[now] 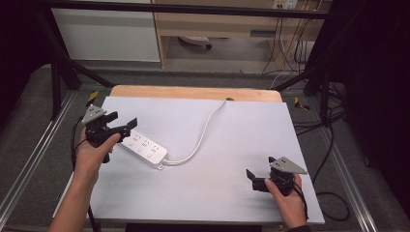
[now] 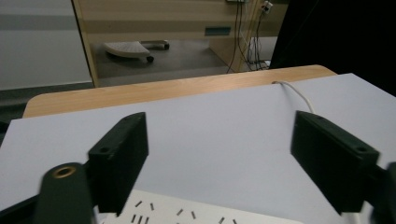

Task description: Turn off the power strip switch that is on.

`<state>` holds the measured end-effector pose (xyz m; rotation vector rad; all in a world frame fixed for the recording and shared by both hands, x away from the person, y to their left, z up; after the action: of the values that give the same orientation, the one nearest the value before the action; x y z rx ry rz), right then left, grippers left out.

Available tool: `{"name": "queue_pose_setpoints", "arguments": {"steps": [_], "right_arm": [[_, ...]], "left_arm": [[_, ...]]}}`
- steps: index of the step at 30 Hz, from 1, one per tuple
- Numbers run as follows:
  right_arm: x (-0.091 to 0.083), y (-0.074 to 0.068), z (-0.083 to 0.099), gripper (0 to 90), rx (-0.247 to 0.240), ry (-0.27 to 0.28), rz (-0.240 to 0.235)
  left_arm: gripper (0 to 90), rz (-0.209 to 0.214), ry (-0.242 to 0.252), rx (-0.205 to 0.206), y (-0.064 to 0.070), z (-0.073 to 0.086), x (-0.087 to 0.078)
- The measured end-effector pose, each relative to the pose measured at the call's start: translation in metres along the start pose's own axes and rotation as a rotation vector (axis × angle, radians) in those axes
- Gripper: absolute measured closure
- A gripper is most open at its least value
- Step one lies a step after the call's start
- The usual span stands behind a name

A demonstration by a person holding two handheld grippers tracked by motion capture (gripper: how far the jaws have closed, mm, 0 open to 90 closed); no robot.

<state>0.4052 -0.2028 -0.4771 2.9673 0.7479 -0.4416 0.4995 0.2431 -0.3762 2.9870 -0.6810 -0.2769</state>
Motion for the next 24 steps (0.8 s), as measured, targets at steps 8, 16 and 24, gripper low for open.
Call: {"name": "queue_pose_setpoints", "arguments": {"steps": [8, 16, 24], "right_arm": [[0.001, -0.001, 0.000, 3.6, 0.005, -0.002, -0.001], [0.001, 0.003, 0.001, 3.3, 0.011, -0.002, 0.016], [0.001, 0.003, 0.000, 3.4, 0.009, 0.003, 0.007]], "left_arm": [[29.0, 0.007, -0.029, -0.011, 0.002, 0.022, -0.003], [46.0, 0.040, -0.056, 0.001, 0.012, 0.038, -0.005], [59.2, 0.052, -0.077, 0.044, 0.016, 0.043, -0.009]]}}
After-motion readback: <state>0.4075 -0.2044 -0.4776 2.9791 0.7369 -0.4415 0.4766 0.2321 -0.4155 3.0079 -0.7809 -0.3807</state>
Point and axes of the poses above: each handheld gripper's, and its own axes: x roughly forward along the jaws, z roughly out of its underside, y roughly to its right, the point moved 9 cm from there along x, roughly forward along the jaws, and after that the axes turned 11 degrees about y, right-handed, at the moved point
